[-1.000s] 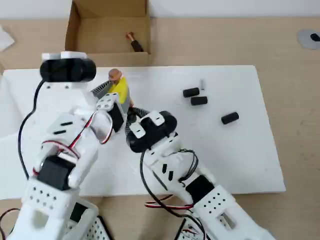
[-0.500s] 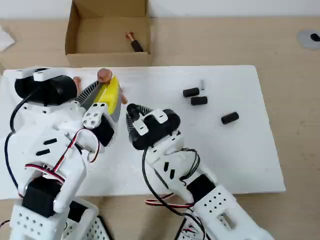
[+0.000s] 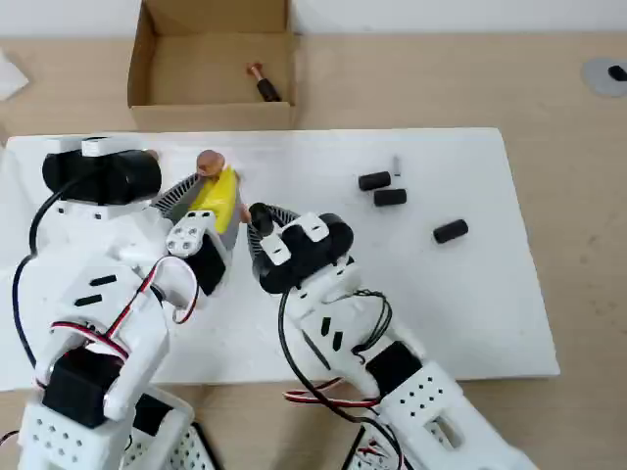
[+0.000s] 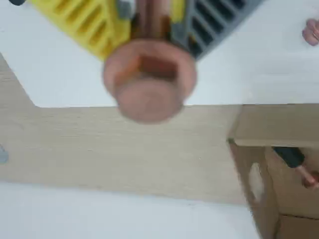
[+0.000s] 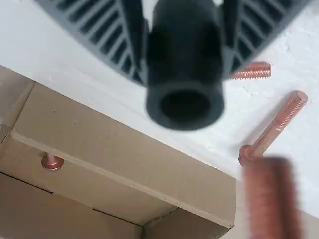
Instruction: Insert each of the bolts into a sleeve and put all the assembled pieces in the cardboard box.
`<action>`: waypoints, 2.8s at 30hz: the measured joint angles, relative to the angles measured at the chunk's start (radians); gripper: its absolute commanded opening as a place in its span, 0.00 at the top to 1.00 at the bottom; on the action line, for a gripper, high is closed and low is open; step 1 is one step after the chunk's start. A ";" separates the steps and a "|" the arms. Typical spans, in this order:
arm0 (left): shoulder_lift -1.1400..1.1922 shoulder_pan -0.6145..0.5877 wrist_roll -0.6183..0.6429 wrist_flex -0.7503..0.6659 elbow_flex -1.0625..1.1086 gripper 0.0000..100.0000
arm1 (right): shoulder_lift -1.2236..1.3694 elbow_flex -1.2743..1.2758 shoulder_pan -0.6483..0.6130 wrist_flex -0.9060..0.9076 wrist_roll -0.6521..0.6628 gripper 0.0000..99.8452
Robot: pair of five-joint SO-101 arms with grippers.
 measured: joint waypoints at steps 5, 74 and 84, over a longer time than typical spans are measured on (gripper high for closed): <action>0.000 0.041 0.002 0.000 0.000 0.99 | 0.000 0.000 0.000 0.000 0.000 0.99; -0.005 0.021 -0.064 -0.143 0.138 0.99 | 0.000 0.000 0.000 0.029 0.000 0.99; -0.005 0.044 -0.064 -0.143 0.138 0.99 | 0.000 0.000 0.000 0.031 0.000 0.99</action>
